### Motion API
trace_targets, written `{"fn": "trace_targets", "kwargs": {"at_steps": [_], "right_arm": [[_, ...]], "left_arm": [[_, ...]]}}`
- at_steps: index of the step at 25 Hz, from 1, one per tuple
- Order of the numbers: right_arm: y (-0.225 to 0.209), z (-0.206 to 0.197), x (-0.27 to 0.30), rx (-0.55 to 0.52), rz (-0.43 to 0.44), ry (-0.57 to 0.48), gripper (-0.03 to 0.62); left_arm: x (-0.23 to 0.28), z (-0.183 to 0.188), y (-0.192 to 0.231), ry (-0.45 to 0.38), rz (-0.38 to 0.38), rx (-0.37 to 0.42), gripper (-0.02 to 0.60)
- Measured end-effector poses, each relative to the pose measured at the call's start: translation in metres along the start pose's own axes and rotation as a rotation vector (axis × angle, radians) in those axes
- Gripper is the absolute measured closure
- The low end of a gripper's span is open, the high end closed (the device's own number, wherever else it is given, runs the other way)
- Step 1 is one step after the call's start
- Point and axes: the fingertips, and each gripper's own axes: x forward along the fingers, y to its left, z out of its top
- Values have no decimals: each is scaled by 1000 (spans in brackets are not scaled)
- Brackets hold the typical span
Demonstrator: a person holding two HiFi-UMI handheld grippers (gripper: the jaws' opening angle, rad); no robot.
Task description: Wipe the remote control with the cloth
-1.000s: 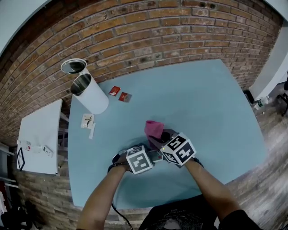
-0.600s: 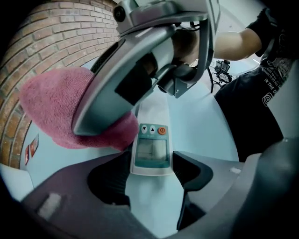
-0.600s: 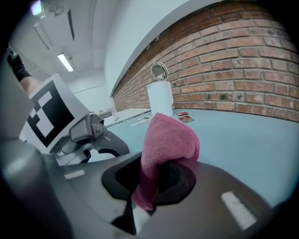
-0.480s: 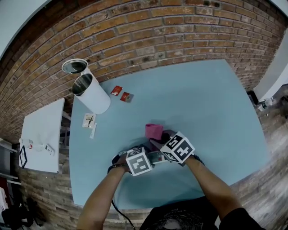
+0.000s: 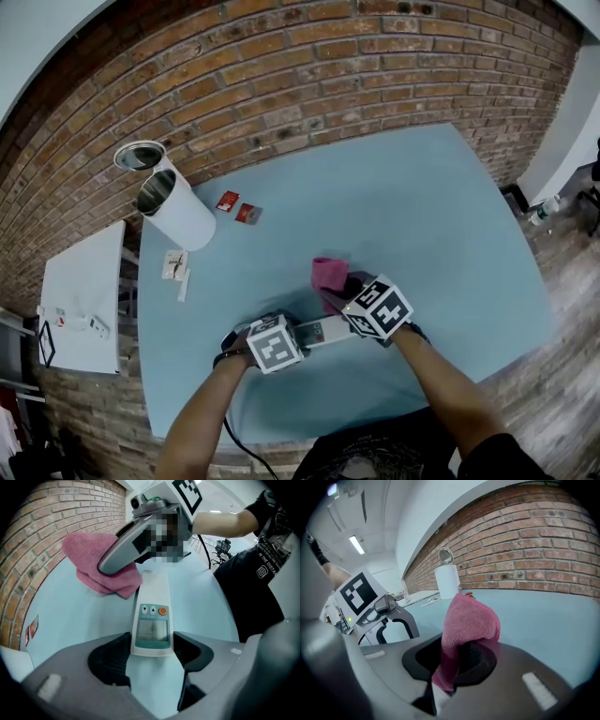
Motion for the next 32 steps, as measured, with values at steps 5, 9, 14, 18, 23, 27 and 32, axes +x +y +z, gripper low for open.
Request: {"fn": "trace_targets", "kwargs": {"at_steps": [5,9,14,18,23,27,32], "right_arm": [[-14,-7,-15,26,-26,-6,530],[-22,-12,-25,44,-46,-13,530],[-33,-21,-39,75,-79,-26,530],[-40,-24,-51,102,-106,-49,530],[-49,-29,-77,160,-150,-105,530],[-58,-37,-101,235,-195,-167,530],[-64,-46,-118,295,-257,-226,530]], "left_arm": [[1,2,2,0,10,3,293],[1,-1,2,16,5,0,293],[2,-1,5,38,16,0,293],[0,-2,6,84,21,-14,295],[-1,-2,3,94,4,-108,301],[-3,3,3,32,-75,-277,302],[-7,13,-7,-94,-243,-576,304]]}}
